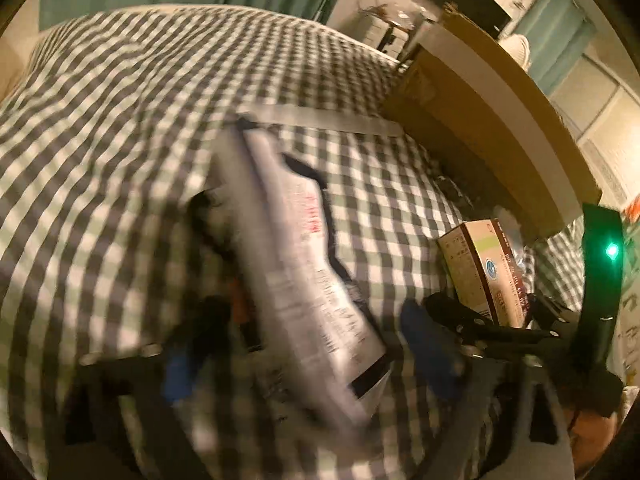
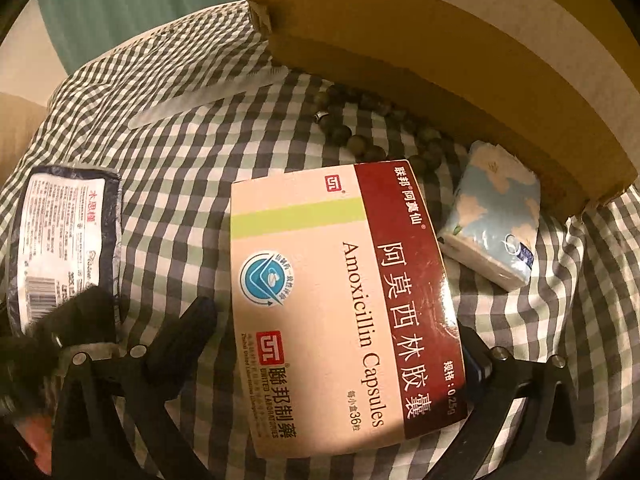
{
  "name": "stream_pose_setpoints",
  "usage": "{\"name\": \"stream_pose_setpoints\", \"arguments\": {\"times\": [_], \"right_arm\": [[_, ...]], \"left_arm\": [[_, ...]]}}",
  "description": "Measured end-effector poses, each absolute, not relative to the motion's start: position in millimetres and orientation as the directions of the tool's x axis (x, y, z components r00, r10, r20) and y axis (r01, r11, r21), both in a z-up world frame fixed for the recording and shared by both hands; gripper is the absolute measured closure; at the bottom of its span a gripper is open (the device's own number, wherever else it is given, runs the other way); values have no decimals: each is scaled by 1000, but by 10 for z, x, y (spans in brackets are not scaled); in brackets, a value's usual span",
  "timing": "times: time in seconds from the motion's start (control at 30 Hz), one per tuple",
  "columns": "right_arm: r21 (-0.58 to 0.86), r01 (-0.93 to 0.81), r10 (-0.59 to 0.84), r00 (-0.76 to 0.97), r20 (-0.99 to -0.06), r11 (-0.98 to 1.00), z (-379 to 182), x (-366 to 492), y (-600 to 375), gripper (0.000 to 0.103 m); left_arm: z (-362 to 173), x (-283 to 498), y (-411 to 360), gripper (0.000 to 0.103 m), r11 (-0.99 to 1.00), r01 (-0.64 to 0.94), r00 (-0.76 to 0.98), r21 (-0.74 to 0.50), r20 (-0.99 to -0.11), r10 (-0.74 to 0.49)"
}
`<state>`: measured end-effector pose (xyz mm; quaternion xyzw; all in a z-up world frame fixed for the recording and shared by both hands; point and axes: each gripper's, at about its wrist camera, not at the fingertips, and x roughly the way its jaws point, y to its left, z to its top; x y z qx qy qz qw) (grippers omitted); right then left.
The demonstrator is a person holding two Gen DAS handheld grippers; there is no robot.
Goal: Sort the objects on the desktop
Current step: 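Grasp the white-blue snack packet with the left tool while the right tool grasps the Amoxicillin box, then lift the snack packet and Amoxicillin box and carry them over the box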
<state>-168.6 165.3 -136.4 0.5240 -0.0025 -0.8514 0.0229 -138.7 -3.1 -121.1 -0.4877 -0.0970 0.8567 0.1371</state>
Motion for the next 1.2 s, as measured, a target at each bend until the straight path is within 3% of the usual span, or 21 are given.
{"name": "stream_pose_setpoints", "arguments": {"times": [0.07, 0.1, 0.13, 0.17, 0.2, 0.27, 0.3, 0.33, 0.57, 0.63, 0.8, 0.9, 1.2], "right_arm": [[21, 31, -32, -448, -893, -999, -1375, -1685, 1644, 0], [35, 28, -44, -448, -893, -999, -1379, -1690, 1657, 0], [36, 32, -46, -446, -894, -999, -1370, -1696, 1660, 0], [30, 40, -44, -442, -896, -999, -1399, -1715, 1564, 0], [27, 47, -45, -443, -895, -999, -1400, -1725, 1550, 0], [17, 52, -38, -451, -892, -999, -1378, -1699, 1548, 4], [0, 56, -26, -464, -886, -998, -1348, -1680, 1534, 12], [-4, 61, -26, -474, -880, -998, -1295, -1626, 1573, 27], [86, 49, -99, -483, -870, -995, -1131, -1486, 1774, 28], [99, 57, -114, -490, -864, -993, -1103, -1466, 1775, 28], [115, 67, -133, -485, -864, -991, -1076, -1432, 1810, 28], [126, 63, -141, -493, -859, -990, -1043, -1416, 1833, 28], [156, 109, -191, -575, -796, -982, -678, -1250, 1720, 28]], "left_arm": [[-1229, -1390, 93, 4, -958, -166, -514, -235, -808, 287], [-1230, -1382, 49, 10, -956, -168, -528, -239, -798, 292], [-1218, -1382, 25, 20, -961, -157, -542, -226, -794, 275], [-1205, -1369, -2, 46, -973, -140, -559, -182, -797, 229], [-1187, -1359, -36, 61, -978, -142, -562, -152, -801, 207], [-1144, -1334, -143, 74, -964, -152, -545, -216, -796, 264], [-1104, -1316, -237, 80, -946, -142, -528, -291, -786, 321], [-1059, -1288, -335, 81, -925, -134, -521, -355, -769, 371], [-653, -1144, -948, 79, -770, -141, -514, -623, -618, 594], [-634, -1116, -1119, 78, -744, -100, -525, -661, -600, 604], [-658, -1057, -1291, 79, -762, -45, -553, -646, -619, 558], [-570, -968, -1270, 85, -809, -68, -579, -584, -637, 508], [-491, -947, -857, 85, -896, -122, -594, -427, -692, 411]]}}
